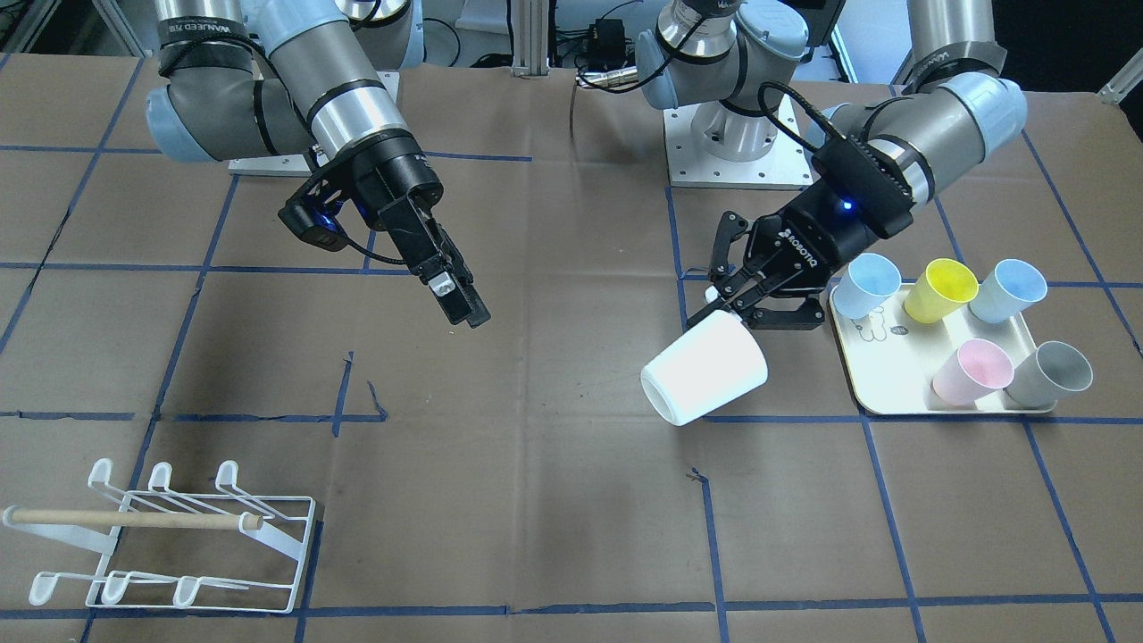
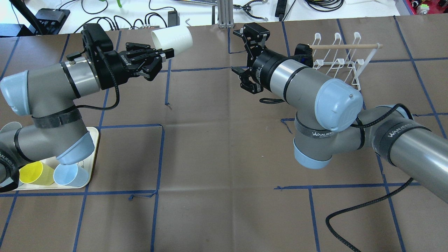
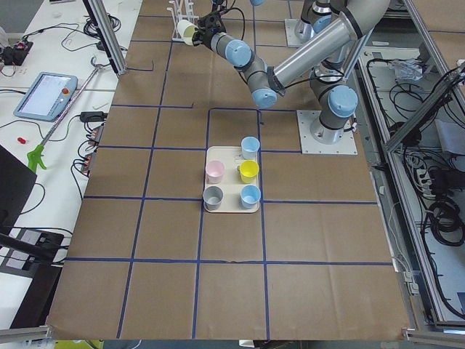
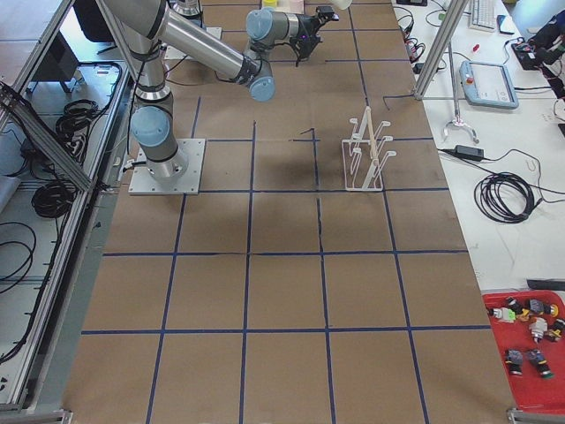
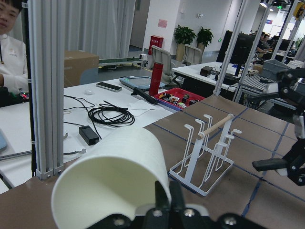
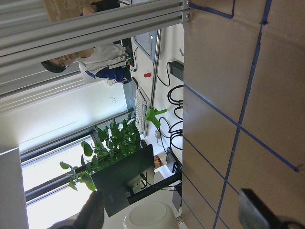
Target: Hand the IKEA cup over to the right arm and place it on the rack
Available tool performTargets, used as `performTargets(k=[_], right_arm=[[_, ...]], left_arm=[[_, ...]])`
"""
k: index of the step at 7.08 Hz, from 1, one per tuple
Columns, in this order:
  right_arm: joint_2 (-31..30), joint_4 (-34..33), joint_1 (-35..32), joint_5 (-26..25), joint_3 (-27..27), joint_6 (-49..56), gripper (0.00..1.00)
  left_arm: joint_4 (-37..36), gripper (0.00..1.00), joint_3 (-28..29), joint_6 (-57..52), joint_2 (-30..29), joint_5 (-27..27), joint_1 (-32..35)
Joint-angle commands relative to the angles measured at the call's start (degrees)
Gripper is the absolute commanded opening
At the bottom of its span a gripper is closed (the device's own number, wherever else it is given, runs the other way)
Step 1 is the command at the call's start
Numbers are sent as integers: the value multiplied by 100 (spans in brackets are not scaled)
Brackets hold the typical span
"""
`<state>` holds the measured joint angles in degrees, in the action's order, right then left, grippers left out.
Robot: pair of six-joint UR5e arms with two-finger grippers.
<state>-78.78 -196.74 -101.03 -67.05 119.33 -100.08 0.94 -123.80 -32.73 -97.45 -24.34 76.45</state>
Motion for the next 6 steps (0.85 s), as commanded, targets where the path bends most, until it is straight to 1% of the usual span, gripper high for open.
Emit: performTargets(k=[1, 2, 4, 6], right_arm=[[187, 4, -198, -53, -138, -3, 100], [187, 13, -259, -201, -234, -3, 100], [240, 22, -391, -291, -340, -20, 99], [441, 22, -488, -414, -463, -20, 99]], left_arm=[[-610, 4, -275, -14, -132, 0, 246], [-1013, 5, -320, 117, -264, -79, 413], [-1114, 6, -312, 293, -265, -114, 467], [-1123, 6, -303, 346, -257, -106, 467]])
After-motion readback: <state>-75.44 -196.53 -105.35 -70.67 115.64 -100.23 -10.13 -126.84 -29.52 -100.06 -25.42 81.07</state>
